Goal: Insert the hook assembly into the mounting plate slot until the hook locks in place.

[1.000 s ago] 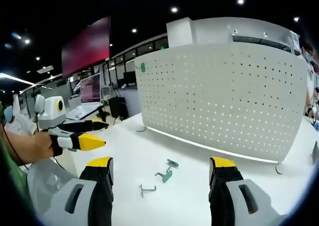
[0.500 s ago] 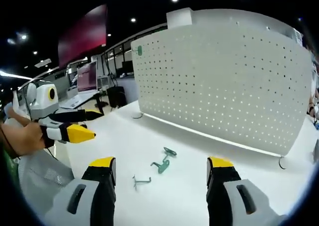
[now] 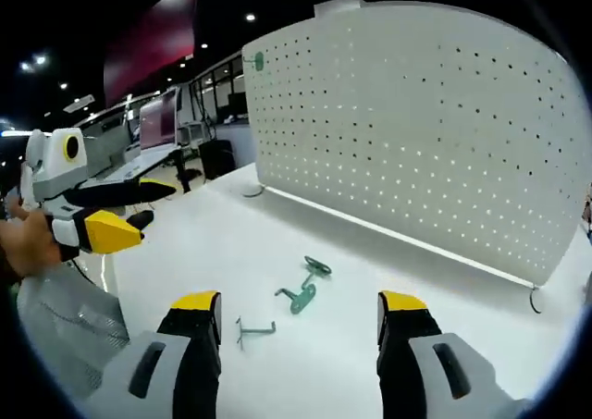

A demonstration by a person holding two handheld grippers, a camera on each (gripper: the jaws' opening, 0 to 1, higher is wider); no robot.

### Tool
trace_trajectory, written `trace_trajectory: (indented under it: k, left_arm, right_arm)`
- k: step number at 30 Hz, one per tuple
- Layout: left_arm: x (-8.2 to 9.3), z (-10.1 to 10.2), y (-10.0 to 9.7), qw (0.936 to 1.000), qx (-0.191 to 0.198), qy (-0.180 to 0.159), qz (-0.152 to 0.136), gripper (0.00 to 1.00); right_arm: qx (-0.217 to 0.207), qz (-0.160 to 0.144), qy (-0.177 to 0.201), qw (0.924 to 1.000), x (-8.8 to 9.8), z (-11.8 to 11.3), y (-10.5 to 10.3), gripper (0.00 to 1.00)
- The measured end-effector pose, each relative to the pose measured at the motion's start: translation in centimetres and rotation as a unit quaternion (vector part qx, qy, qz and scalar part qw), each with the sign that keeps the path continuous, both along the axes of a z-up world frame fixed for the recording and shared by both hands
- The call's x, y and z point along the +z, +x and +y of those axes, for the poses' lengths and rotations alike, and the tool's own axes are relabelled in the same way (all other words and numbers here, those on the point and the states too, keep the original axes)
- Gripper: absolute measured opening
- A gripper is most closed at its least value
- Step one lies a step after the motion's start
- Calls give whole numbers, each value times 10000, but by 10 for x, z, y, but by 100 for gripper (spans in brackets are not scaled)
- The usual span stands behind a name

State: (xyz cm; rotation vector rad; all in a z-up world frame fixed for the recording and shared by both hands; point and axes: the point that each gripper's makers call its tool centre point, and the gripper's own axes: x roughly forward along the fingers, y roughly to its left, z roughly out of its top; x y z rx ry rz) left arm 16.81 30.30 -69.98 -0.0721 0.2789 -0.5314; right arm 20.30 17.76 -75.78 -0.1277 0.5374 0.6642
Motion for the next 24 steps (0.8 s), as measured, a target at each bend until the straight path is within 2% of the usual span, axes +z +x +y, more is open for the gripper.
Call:
trace_trajectory:
  k: [6, 24]
  left_arm:
    - [-1, -2, -1, 10000, -60, 0, 28, 72]
    - [-8, -12, -4, 9993, -348, 30, 161, 68]
  right_arm:
    - [58, 222, -149, 9996, -23, 7, 5, 68]
    - [19, 638, -317, 9975, -65, 16, 21, 55]
